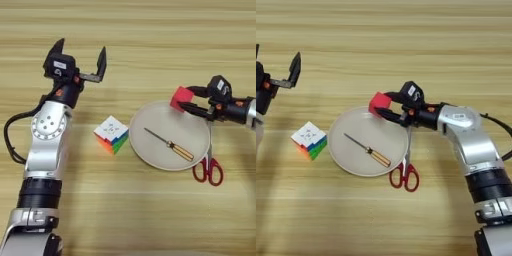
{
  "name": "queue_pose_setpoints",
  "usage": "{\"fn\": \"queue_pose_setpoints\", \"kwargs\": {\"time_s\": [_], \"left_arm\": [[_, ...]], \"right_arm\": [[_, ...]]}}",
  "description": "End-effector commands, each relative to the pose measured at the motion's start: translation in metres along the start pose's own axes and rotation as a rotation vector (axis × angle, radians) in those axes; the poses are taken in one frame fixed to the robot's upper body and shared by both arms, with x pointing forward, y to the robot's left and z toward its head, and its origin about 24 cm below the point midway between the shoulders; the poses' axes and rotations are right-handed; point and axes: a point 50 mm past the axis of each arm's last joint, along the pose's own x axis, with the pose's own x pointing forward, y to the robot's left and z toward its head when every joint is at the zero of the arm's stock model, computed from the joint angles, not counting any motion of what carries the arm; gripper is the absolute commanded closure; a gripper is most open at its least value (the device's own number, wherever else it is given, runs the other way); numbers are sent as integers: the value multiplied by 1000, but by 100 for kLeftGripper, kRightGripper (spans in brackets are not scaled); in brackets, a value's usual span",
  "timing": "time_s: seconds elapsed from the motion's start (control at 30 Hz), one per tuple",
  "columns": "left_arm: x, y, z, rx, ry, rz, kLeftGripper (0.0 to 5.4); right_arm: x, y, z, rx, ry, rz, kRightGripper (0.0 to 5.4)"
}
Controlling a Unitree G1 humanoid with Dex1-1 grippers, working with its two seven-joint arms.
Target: Move the objects on the table
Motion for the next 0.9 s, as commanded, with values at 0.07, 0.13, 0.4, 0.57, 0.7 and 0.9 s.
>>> {"fn": "queue_pose_setpoints", "kwargs": {"time_s": [0.07,0.13,0.4,0.57,0.7,0.9], "left_arm": [[-2,-5,-2,0,8,-78,0],[-2,-6,-1,-3,6,-98,0],[-4,-10,5,-3,-31,-183,0],[-9,-17,12,-28,-77,-305,0],[-15,-26,15,-50,-104,-429,0],[-29,-39,18,-95,-97,-631,0]], "right_arm": [[-8,-5,19,-38,-29,26,308],[-10,-4,23,-52,-33,44,308],[-17,3,35,-89,-60,113,308],[-22,4,35,-105,-48,169,308],[-26,3,36,-118,-36,206,308],[-30,2,35,-131,-18,242,308]]}}
